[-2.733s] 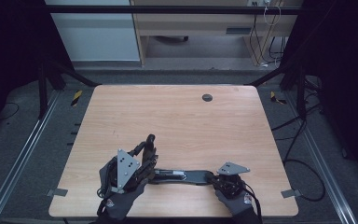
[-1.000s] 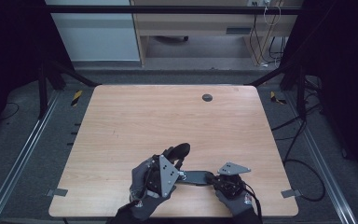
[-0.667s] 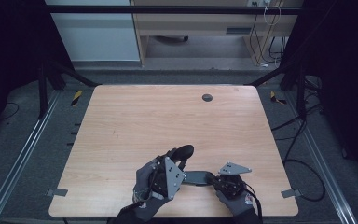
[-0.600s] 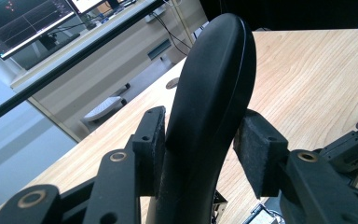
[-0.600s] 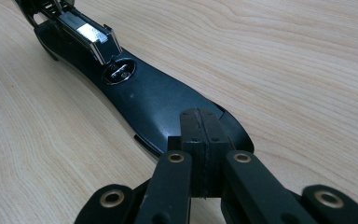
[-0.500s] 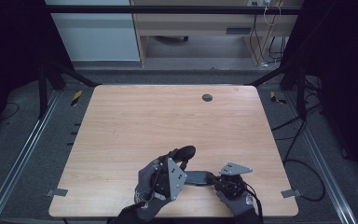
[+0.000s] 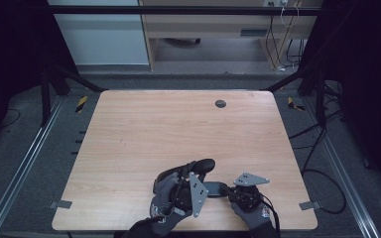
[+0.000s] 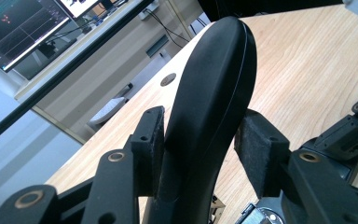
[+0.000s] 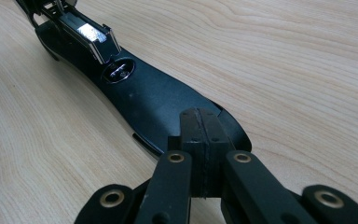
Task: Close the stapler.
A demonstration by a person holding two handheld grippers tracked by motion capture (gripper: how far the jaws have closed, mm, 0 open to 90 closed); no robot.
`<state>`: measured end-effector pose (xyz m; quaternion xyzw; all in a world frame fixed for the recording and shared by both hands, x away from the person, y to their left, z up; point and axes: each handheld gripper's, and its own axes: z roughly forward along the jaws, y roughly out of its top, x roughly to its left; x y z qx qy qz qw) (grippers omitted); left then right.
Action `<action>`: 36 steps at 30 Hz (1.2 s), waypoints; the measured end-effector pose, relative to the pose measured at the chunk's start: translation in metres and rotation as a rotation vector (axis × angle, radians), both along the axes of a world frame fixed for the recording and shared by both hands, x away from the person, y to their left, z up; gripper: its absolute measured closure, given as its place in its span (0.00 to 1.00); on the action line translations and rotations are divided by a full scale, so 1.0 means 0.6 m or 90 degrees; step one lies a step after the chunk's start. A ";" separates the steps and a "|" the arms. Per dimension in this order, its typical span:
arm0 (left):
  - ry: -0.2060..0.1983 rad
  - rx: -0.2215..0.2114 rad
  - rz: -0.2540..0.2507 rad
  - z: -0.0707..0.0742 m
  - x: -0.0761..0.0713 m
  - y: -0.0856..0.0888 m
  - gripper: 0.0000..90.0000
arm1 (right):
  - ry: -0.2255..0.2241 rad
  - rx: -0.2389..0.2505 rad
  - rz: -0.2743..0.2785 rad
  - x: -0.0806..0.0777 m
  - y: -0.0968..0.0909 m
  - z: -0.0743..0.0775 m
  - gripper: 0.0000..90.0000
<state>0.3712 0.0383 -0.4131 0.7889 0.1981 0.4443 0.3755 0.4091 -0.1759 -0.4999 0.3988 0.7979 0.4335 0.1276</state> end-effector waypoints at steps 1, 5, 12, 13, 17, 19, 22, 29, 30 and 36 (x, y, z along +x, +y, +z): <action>-0.002 0.001 -0.002 -0.002 0.000 -0.002 0.58 | 0.000 0.000 0.001 0.000 0.000 0.000 1.00; -0.004 0.019 -0.002 -0.006 0.000 -0.008 0.58 | -0.001 0.001 0.001 0.000 0.000 0.000 1.00; -0.016 0.044 -0.004 -0.018 -0.002 -0.020 0.58 | -0.004 0.001 0.002 0.000 -0.001 -0.001 1.00; -0.019 0.047 -0.005 -0.020 -0.002 -0.022 0.58 | -0.003 0.000 0.003 0.000 -0.001 0.000 1.00; -0.024 0.066 -0.004 -0.027 -0.004 -0.028 0.58 | -0.001 0.002 0.001 0.000 -0.001 -0.001 1.00; -0.029 0.076 -0.006 -0.031 -0.004 -0.032 0.58 | -0.001 0.003 0.000 0.000 -0.001 -0.001 1.00; -0.034 0.091 -0.007 -0.038 -0.004 -0.039 0.58 | 0.000 0.003 -0.001 -0.001 -0.001 -0.001 1.00; -0.041 0.122 -0.010 -0.049 -0.005 -0.048 0.58 | 0.002 0.007 0.000 -0.001 -0.002 -0.001 1.00; -0.041 0.124 -0.011 -0.050 -0.005 -0.050 0.58 | 0.000 0.007 0.001 0.000 -0.003 -0.002 1.00; -0.047 0.148 -0.015 -0.061 -0.005 -0.057 0.58 | 0.000 0.008 0.001 0.000 -0.003 -0.002 1.00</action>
